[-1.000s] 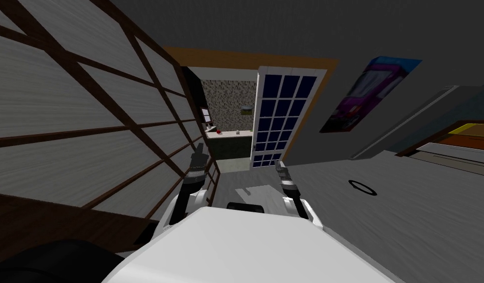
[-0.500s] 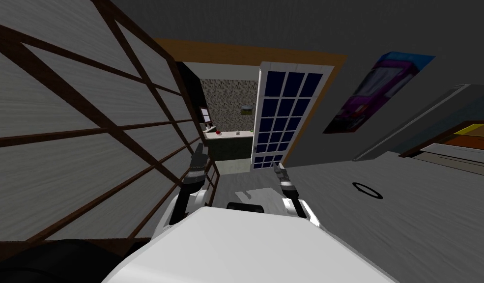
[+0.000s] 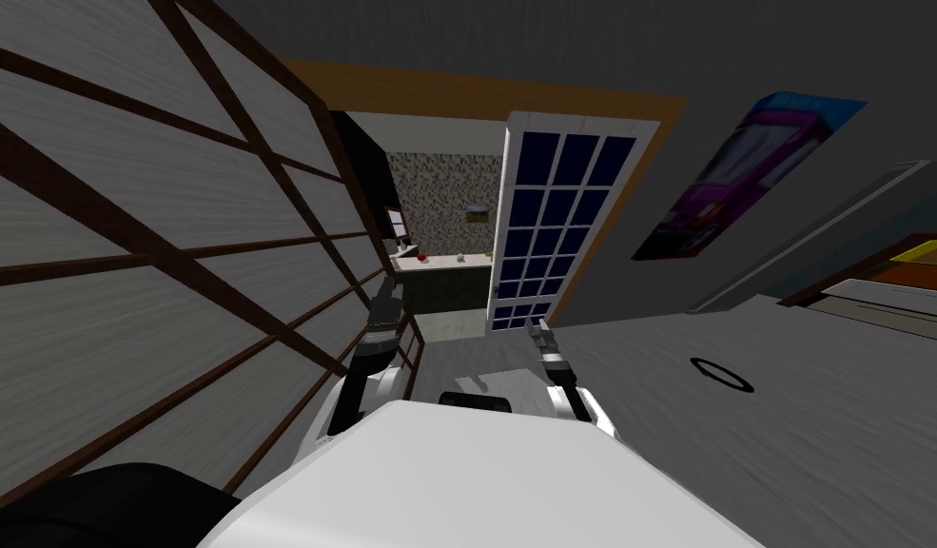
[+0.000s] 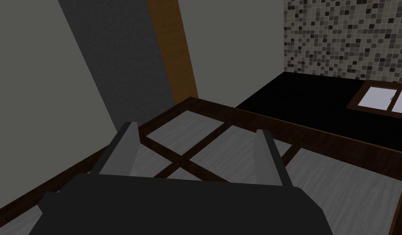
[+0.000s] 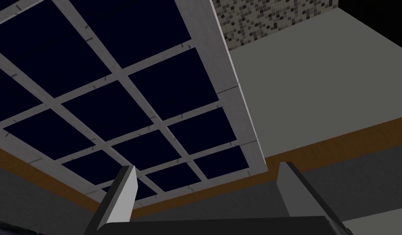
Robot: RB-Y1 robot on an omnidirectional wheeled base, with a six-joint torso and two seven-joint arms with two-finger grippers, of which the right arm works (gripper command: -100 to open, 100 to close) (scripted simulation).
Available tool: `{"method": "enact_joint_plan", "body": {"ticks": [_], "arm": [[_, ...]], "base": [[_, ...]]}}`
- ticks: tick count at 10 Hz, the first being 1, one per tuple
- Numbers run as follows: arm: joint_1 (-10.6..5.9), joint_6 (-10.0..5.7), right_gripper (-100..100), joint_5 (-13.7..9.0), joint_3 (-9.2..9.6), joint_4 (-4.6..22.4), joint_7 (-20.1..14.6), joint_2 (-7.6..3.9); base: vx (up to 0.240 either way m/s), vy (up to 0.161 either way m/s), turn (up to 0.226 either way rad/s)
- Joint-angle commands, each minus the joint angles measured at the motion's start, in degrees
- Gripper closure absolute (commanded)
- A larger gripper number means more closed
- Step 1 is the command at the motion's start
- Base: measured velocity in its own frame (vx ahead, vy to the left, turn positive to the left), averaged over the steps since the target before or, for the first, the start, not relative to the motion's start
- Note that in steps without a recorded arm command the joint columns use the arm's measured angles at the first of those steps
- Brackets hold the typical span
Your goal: Pull the door open
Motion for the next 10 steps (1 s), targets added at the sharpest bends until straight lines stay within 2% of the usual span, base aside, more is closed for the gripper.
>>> {"method": "enact_joint_plan", "body": {"ticks": [1,10], "arm": [[-0.52,-0.44,-100,0.7,-0.24,1.9,1.3,-0.08],[-4.04,-3.35,-100,4.5,-1.75,13.3,8.1,-0.74]], "base": [[0.109,0.026,-0.005],[0.098,0.021,-0.003]]}}
